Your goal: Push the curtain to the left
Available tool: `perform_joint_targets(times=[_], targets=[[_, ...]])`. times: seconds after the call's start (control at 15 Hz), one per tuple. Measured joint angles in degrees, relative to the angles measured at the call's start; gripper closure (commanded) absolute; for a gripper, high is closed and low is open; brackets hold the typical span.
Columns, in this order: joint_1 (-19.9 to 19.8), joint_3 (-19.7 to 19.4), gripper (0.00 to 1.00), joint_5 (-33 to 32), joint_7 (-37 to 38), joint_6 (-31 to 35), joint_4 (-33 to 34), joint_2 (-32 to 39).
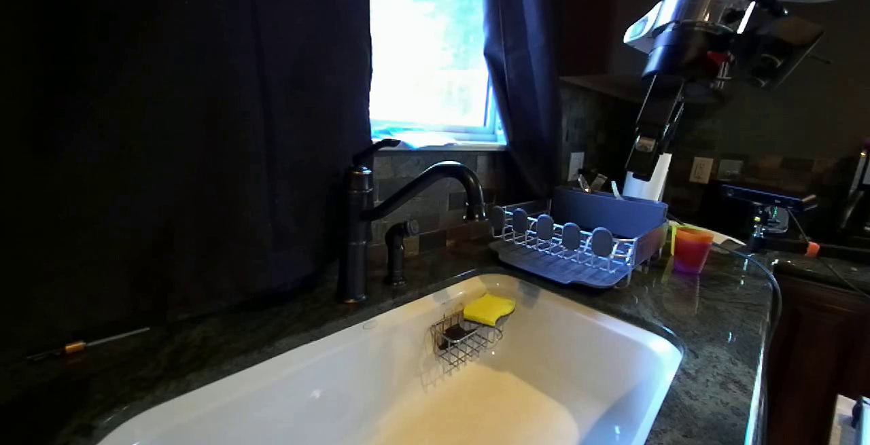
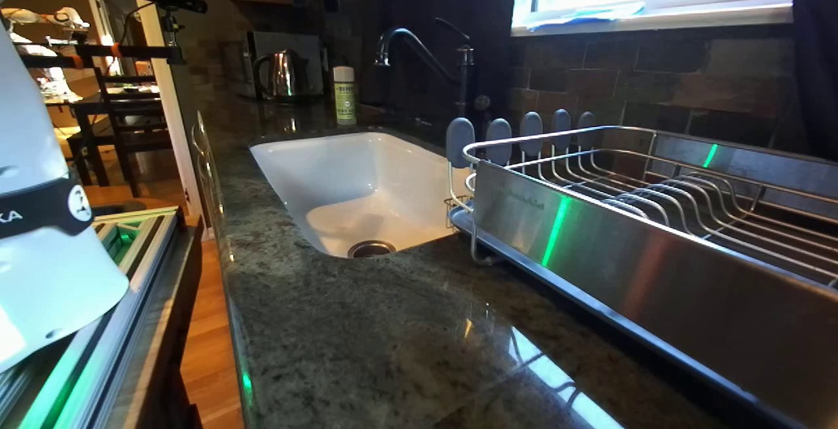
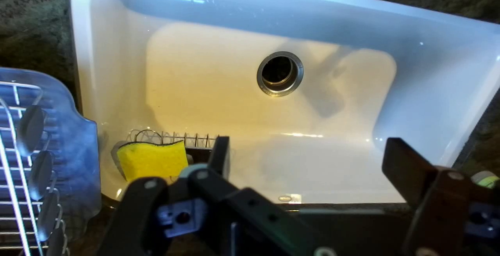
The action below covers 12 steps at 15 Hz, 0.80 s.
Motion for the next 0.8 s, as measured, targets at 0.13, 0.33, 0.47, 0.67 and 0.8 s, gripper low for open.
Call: perform_joint_targets(times=[0.13, 0.33, 0.47, 0.67, 0.8], targets=[[0.01, 0.12, 0.00, 0.00, -0.07, 0.08, 0.19, 0.15], [0.76, 1.28, 0.00, -0.11, -0.65, 1.40, 3.44, 2.55], [1.17, 2.53, 0.00, -0.22, -0.86, 2.83, 7.88, 6.09], [1.35, 3.76, 0.00, -1.90, -2.26, 5.03, 16.71, 13.27], [1.16, 3.92, 0.00, -3.90, -3.52, 7.78, 23.18, 18.69]])
